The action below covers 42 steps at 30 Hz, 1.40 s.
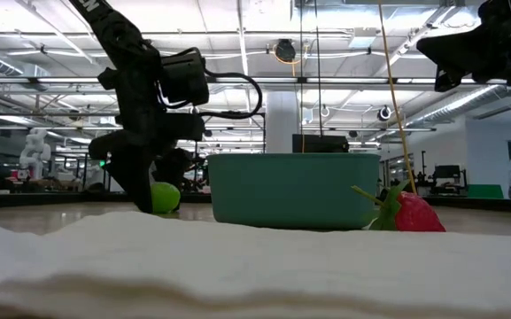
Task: Pick and placing Produce into tupperware
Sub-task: Put the cabbage into the green bin
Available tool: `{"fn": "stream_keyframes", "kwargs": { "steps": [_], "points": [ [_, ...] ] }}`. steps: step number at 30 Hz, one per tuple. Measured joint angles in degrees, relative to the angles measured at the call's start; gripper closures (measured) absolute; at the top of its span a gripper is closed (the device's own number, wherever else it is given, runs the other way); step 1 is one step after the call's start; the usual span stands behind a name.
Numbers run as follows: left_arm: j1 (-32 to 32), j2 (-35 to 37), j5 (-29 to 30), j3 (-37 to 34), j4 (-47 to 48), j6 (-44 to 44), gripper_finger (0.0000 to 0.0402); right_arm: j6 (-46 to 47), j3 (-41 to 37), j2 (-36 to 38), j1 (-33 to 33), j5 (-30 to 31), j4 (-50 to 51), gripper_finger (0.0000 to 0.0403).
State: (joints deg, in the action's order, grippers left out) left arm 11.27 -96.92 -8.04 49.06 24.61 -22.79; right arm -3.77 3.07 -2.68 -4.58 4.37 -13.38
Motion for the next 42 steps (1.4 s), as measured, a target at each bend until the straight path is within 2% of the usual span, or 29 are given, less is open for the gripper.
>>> {"fn": "stream_keyframes", "kwargs": {
  "steps": [9,19,23,32,42],
  "points": [
    [0.00,-0.09,-0.45,-0.04,-0.08,0.00,0.0049,0.03,0.00,0.00,0.00,0.21,-0.07,0.0403],
    [0.00,-0.15,-0.76,-0.04,-0.56,0.00,0.0146,0.02,0.00,0.00,0.00,0.21,-0.07,0.0403],
    [-0.02,-0.15,-0.74,-0.07,-0.51,0.00,0.0170,0.02,0.00,0.00,0.00,0.21,-0.07,0.0403],
    [-0.02,0.17,-0.74,0.36,-0.12,-1.46,0.0150,0.02,0.00,0.00,0.00,0.23,-0.05,0.0403],
    [-0.02,0.02,0.08,6.64,6.88,-2.97,0.0164,0.02,0.00,0.00,0.00,0.23,-0.07,0.0403]
  ]
}}
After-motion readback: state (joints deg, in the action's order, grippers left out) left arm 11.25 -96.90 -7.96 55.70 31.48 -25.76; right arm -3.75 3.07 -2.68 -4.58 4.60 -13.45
